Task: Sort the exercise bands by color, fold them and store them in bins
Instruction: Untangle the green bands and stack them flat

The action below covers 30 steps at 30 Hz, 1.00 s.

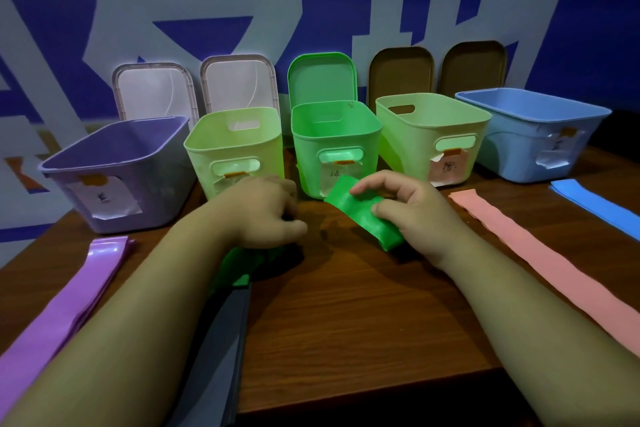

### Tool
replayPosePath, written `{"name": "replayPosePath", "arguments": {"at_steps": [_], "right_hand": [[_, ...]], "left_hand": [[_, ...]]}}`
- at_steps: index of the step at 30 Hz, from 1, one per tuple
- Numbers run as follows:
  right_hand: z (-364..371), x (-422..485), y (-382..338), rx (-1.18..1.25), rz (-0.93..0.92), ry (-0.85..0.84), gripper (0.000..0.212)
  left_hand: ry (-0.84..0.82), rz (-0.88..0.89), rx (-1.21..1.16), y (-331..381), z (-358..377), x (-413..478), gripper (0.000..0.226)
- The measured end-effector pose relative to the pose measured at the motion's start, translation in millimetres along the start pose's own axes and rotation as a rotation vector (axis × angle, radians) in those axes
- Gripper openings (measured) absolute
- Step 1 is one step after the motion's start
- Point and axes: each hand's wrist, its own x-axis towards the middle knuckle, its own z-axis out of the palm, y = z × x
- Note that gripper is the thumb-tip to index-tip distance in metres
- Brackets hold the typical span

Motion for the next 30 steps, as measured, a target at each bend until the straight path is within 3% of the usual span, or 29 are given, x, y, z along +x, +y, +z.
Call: {"name": "replayPosePath", "arguments": {"at_steps": [4,8,10,16,19,23,30], "right_hand": [[0,1,0,0.073,-0.025,-0.063,0.051],[5,4,5,-0.137,-0.004,-0.067,0.041],[6,6,9,-0.231,0.013,-0.050,0.037],[9,12,9,-0.126,0.064,0.026,0.003],[7,12,10,-0.130,0.095,0.024,0.017],[11,6,9,-0.083,0.046,-0.134,0.024],[12,5,5,0.038,0.133,-0.135,0.037]], "left_hand": [[0.107,0.061,-0.062,5,-2,-2,0.055],[0.104,0.084,-0.766,17,0,0,0.040],[0.128,0.089,-0.904,18,5,2,0.035],[0.284,0.030,-0.894,15,13,6,0.028],[0.315,0.061,-0.937,15,11,4,0.028],[0.322,0.090,-0.998,20,10,4,0.027],[0.433,0.079,-1.063,24,13,8,0.026]]}}
